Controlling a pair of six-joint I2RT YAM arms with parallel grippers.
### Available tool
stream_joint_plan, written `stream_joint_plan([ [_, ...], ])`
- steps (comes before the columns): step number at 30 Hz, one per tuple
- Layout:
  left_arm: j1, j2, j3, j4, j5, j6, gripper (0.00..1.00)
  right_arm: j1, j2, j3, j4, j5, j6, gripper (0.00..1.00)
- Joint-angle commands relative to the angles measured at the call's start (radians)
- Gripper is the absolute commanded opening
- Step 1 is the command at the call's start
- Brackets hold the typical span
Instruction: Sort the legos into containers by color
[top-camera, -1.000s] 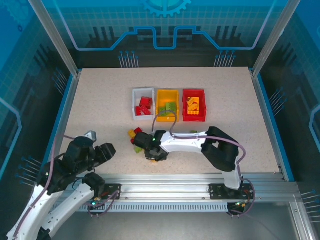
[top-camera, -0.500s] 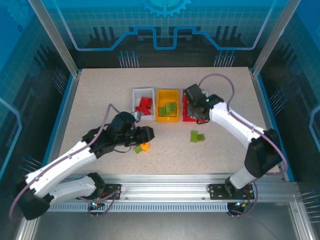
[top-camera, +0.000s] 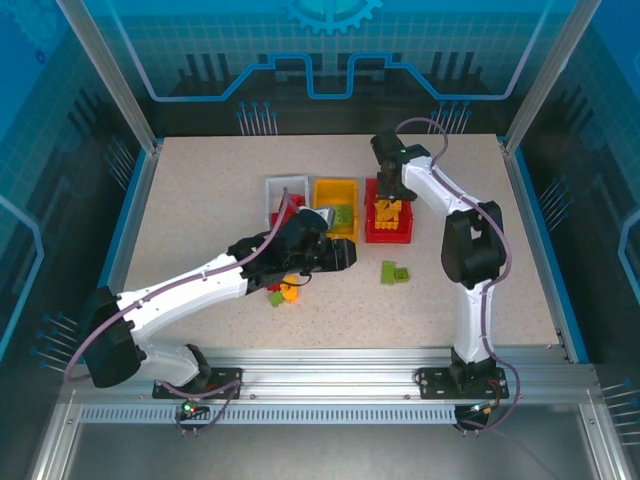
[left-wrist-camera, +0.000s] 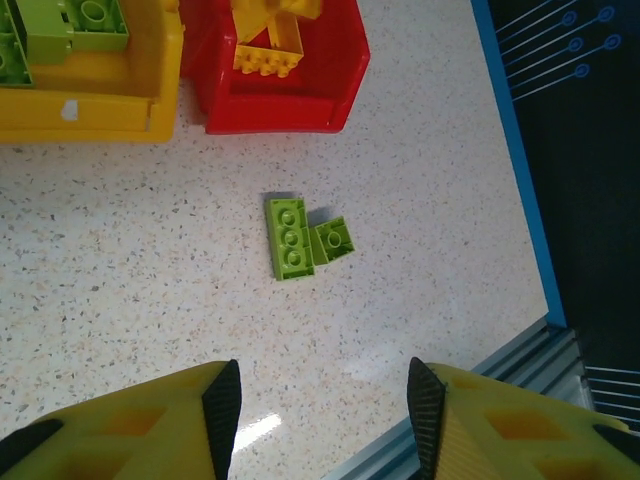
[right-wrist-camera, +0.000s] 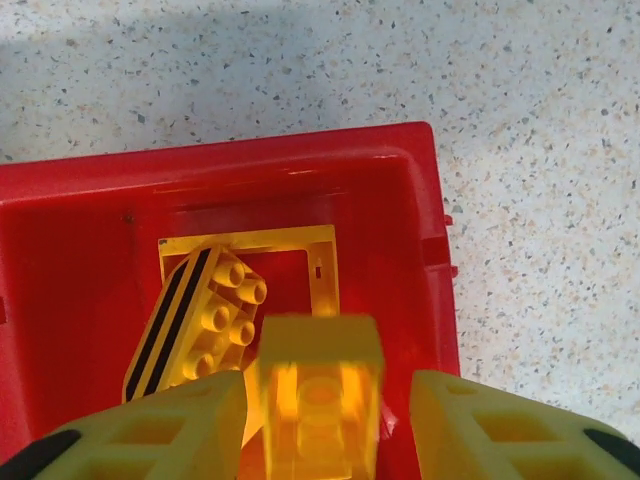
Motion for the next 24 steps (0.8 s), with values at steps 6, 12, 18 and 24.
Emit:
stream_joint_plan([
  [6, -0.017, 0.018, 0.028, -0.005, -0.044, 0.039, 0.52, -0.002, -0.085, 0.040, -0.049, -0.032, -0.032, 0.65],
  [12, -0.022, -0.038, 0.016, -0.209, -0.178, -0.008, 0.54, 0.060, -0.335, -0.094, 0.025, -0.053, -0.063, 0.65],
  [18, -0.021, -0.162, -0.121, -0.400, -0.252, -0.007, 0.58, 0.224, -0.730, -0.600, 0.337, -0.282, -0.111, 0.71],
  [24, -0.019, -0.168, -0.263, -0.478, -0.242, 0.033, 0.70, 0.461, -0.959, -0.965, 0.495, -0.317, 0.032, 0.73],
])
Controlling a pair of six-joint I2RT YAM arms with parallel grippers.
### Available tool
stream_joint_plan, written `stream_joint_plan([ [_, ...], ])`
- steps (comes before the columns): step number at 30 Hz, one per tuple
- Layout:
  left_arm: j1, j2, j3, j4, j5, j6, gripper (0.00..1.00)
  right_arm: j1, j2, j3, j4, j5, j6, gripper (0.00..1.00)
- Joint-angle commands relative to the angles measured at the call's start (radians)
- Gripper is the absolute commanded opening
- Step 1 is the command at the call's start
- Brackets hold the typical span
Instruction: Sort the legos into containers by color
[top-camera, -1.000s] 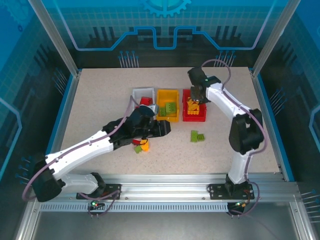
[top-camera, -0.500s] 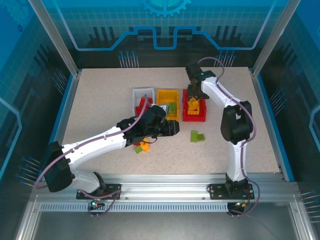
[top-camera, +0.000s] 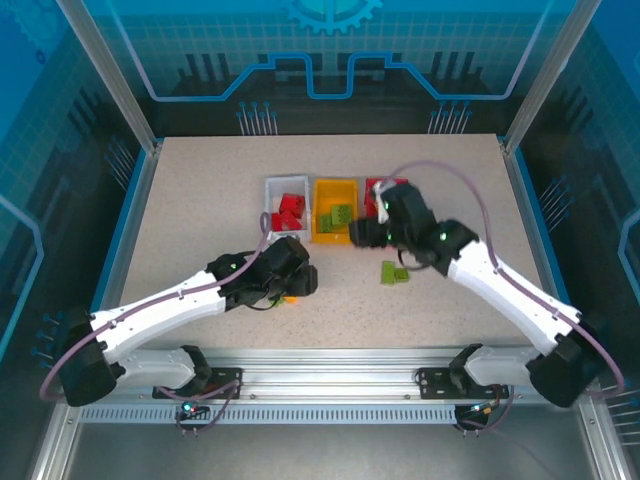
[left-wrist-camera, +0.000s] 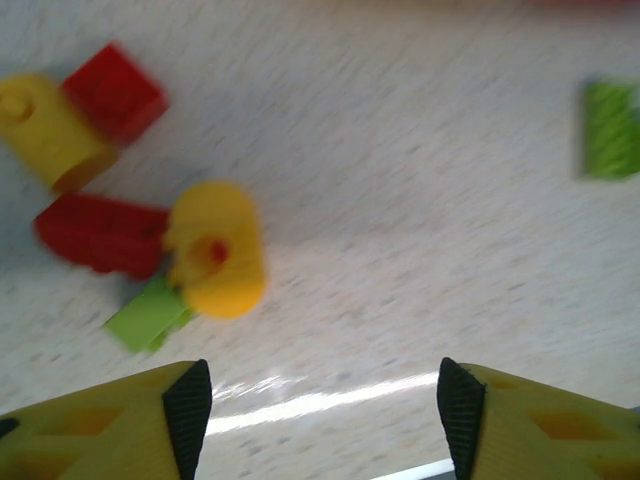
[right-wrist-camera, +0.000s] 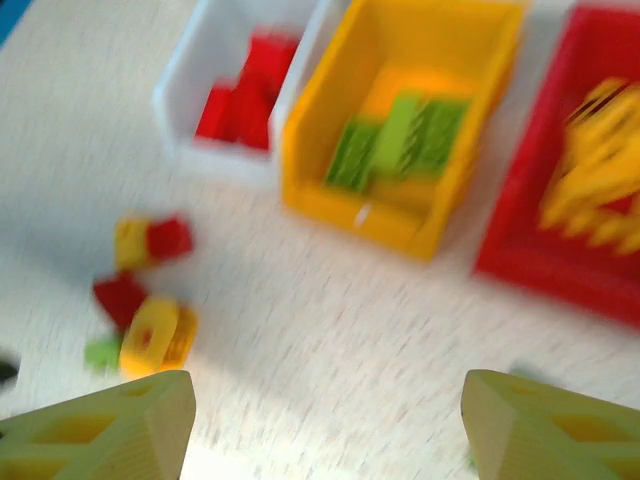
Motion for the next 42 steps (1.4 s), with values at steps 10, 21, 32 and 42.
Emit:
stream_joint_plan([
  [10, 0.085, 0.133, -0.151, 0.047, 0.025, 0.158, 0.78, 0.282, -0.157, -0.360, 0.192, -0.018, 0.355, 0.75],
  [21, 0.151, 0.244, -0.125, 0.110, 0.002, 0.262, 0.78, 0.310, -0.173, -0.359, 0.204, -0.033, 0.388, 0.76],
  [32, 0.149, 0.279, -0.127, 0.179, 0.100, 0.281, 0.57, 0.311, -0.169, -0.377, 0.205, -0.012, 0.411, 0.76],
  [42, 0.106, 0.242, -0.120, 0.140, 0.096, 0.236, 0.34, 0.311, -0.178, -0.374, 0.205, -0.010, 0.402, 0.75],
])
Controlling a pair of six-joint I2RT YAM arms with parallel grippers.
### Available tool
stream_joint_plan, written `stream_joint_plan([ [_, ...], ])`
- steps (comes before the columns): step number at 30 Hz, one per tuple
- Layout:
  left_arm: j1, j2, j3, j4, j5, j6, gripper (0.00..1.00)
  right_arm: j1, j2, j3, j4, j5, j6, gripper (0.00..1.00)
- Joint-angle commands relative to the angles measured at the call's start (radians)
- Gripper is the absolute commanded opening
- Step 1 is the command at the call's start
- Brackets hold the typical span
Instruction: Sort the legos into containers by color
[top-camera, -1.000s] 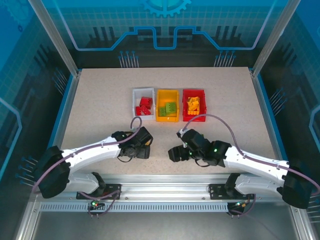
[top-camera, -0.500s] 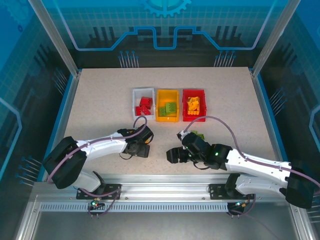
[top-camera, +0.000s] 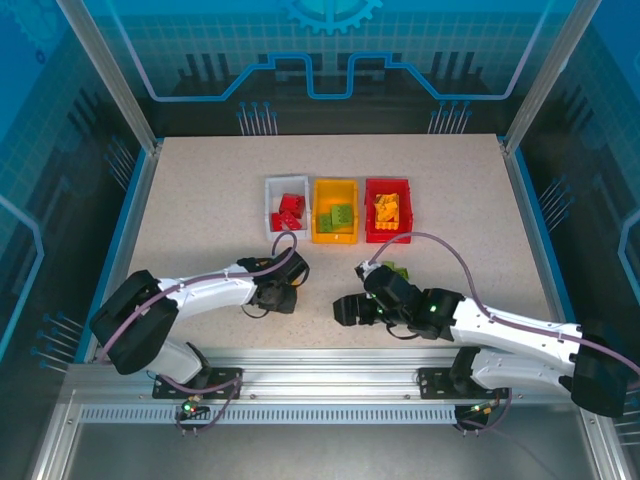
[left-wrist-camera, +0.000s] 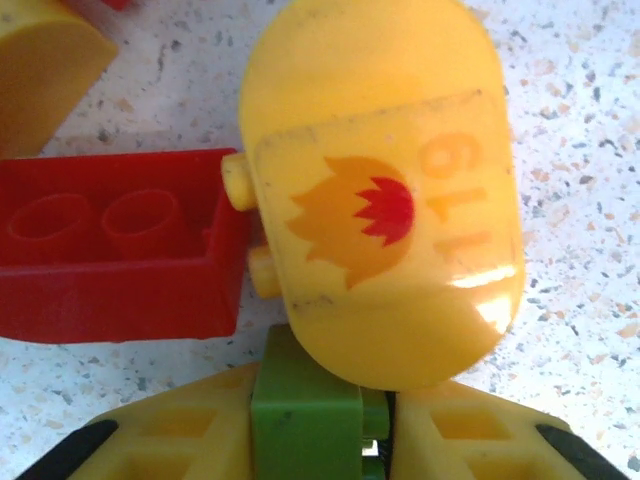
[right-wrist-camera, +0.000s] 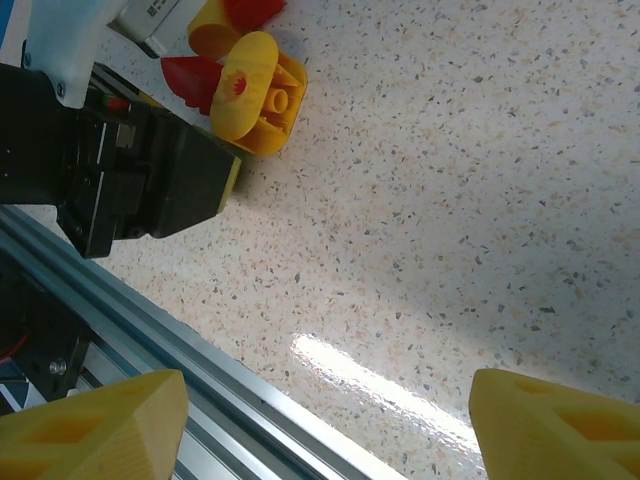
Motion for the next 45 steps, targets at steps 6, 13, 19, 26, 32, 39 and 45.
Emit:
stream_joint_plan([
  [6, -0.075, -0.158, 0.076, -0.149, 0.024, -0.105, 0.33, 0.012, -0.091, 0.012, -0.025, 0.081, -0.025, 0.75],
  [13, -0.033, -0.195, 0.286, -0.177, 0.073, -0.096, 0.33, -0.016, -0.175, 0.032, -0.007, 0.216, -0.064, 0.74],
  [19, 0.053, 0.084, 0.614, -0.160, 0.069, -0.003, 0.33, -0.114, -0.165, 0.099, 0.020, 0.247, -0.086, 0.73],
  [26, 0.146, 0.474, 1.000, -0.174, 0.021, 0.052, 0.32, -0.221, -0.127, 0.160, 0.022, 0.193, -0.079, 0.73],
  [32, 0.190, 0.688, 1.220, -0.216, 0.023, 0.059, 0.35, -0.240, -0.112, 0.180, -0.008, 0.179, -0.075, 0.73],
  [39, 0.189, 0.704, 1.279, -0.252, 0.049, 0.054, 0.58, -0.249, -0.105, 0.164, -0.015, 0.155, -0.075, 0.75],
  [45, 0.177, 0.511, 1.162, -0.206, 0.063, 0.035, 0.57, -0.252, -0.076, 0.181, -0.055, 0.131, -0.131, 0.74],
])
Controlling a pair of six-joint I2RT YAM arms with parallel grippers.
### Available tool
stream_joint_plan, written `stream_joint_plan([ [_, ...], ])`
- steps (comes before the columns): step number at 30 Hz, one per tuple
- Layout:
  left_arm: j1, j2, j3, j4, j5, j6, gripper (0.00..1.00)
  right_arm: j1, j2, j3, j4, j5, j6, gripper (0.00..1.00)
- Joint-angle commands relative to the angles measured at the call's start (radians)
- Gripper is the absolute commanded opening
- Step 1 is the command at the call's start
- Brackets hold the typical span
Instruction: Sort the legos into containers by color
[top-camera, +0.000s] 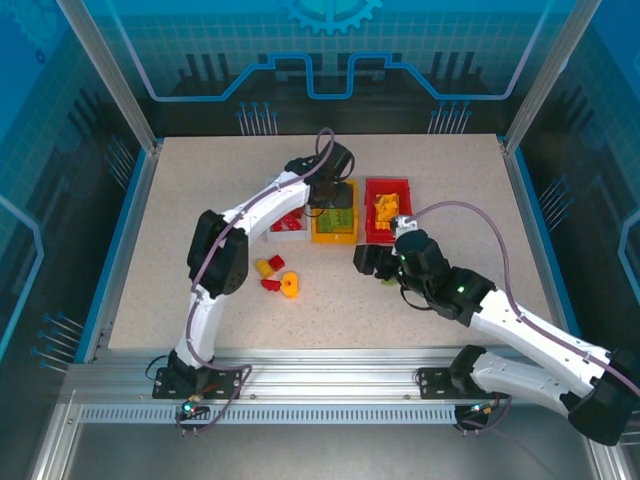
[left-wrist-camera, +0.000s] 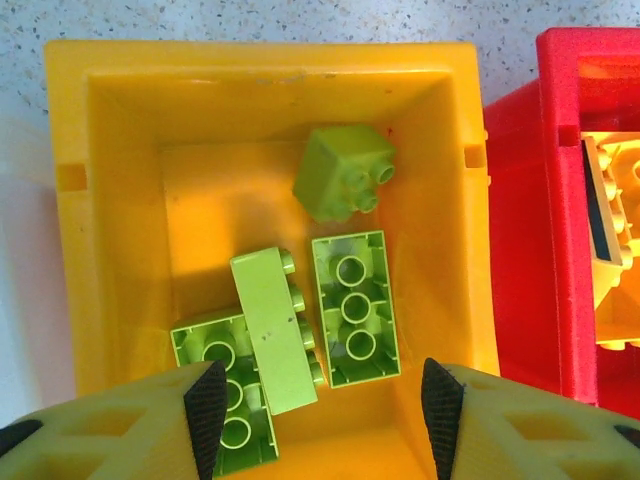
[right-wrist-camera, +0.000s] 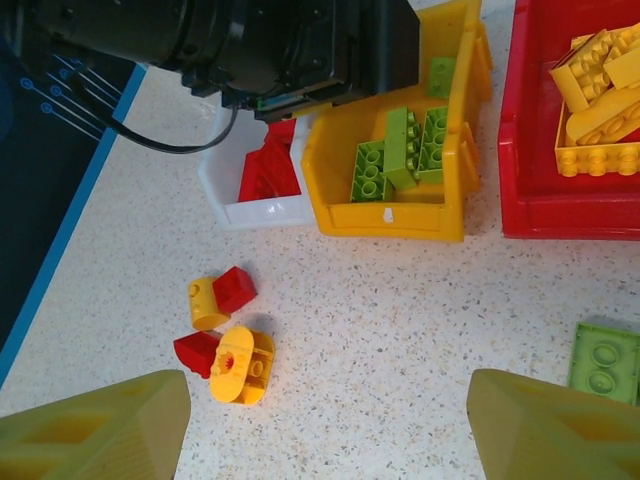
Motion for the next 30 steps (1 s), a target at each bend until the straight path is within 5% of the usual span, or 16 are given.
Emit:
stream_joint_plan([
  [1, -0.011, -0.207, -0.075, 0.019, 0.022, -0.021, 0.57, -0.013, 0.015, 0.028, -0.037, -0.025, -0.052, 0.74],
  [6, -0.015, -0.458, -0.319, 0.088, 0.017, -0.086, 0.56, 0.015, 0.071, 0.056, -0.063, -0.044, -0.139, 0.73],
  [13, -0.015, -0.870, -0.762, 0.139, -0.027, -0.242, 0.55, 0.180, 0.341, 0.235, -0.135, -0.005, -0.276, 0.72],
  [22, -0.015, -1.438, -1.161, 0.051, -0.095, -0.406, 0.57, 0.311, 0.678, 0.385, -0.152, 0.016, -0.122, 0.83],
  [30, -0.014, -1.736, -1.278, -0.099, -0.054, -0.436, 0.61, 0.343, 0.982, 0.594, -0.213, 0.009, -0.047, 0.88],
])
